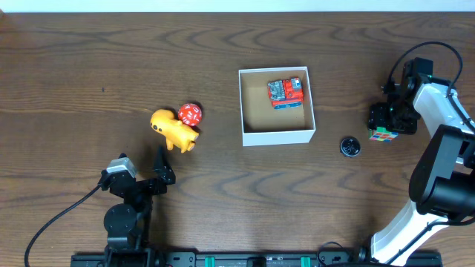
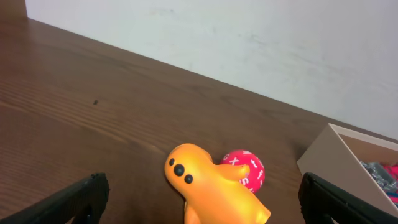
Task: Pack container
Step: 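Lower the right gripper and grasp the Rubik's cube, lift it, then carry the Rubik's cube with the right gripper over the box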
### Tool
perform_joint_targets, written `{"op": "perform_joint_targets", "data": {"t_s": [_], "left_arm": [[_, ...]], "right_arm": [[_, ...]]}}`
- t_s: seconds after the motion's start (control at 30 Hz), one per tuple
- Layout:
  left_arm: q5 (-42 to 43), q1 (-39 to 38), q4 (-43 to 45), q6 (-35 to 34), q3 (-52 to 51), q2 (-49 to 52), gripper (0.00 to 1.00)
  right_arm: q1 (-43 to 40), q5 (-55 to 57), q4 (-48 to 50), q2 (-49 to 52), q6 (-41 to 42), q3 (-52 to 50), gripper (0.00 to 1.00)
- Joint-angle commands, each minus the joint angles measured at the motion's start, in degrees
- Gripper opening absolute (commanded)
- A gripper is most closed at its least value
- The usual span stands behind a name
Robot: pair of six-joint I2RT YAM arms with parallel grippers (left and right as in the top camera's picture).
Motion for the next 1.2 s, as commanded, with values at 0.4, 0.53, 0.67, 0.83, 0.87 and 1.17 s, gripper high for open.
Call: {"op": "perform_joint_targets", "data": {"t_s": [0.4, 0.53, 0.67, 0.83, 0.87, 1.17], "left_arm": [[-0.46, 0.28, -2.05, 0.92, -1.2, 0.0, 0.98], [-0.46, 0.28, -2.05, 0.92, -1.2, 0.0, 0.98], [-0.46, 0.28, -2.05, 0.92, -1.2, 0.0, 0.98], [-0.46, 0.28, -2.05, 0.92, -1.2, 0.0, 0.98], [-0.46, 0.28, -2.05, 0.92, -1.2, 0.0, 0.98], [-0.46, 0.28, -2.05, 0.92, -1.2, 0.0, 0.98]], "right_arm": [[0.68, -7.56, -0.83, -0.72, 5.18, 2.56, 0.44], [2.34, -10.43, -0.92, -1.03, 6.32, 5.95, 0.44], [4.61, -10.73, -1.57, -1.03, 7.34, 10.64, 0.44], [8.04, -10.73, -3.45, -1.03, 9.86, 18.43, 0.44], [8.83, -10.75, -3.56, -1.03, 10.45, 19.87, 0.44], [18.71, -10.73, 0.44, -1.03, 15.19, 28.63, 0.45]]}}
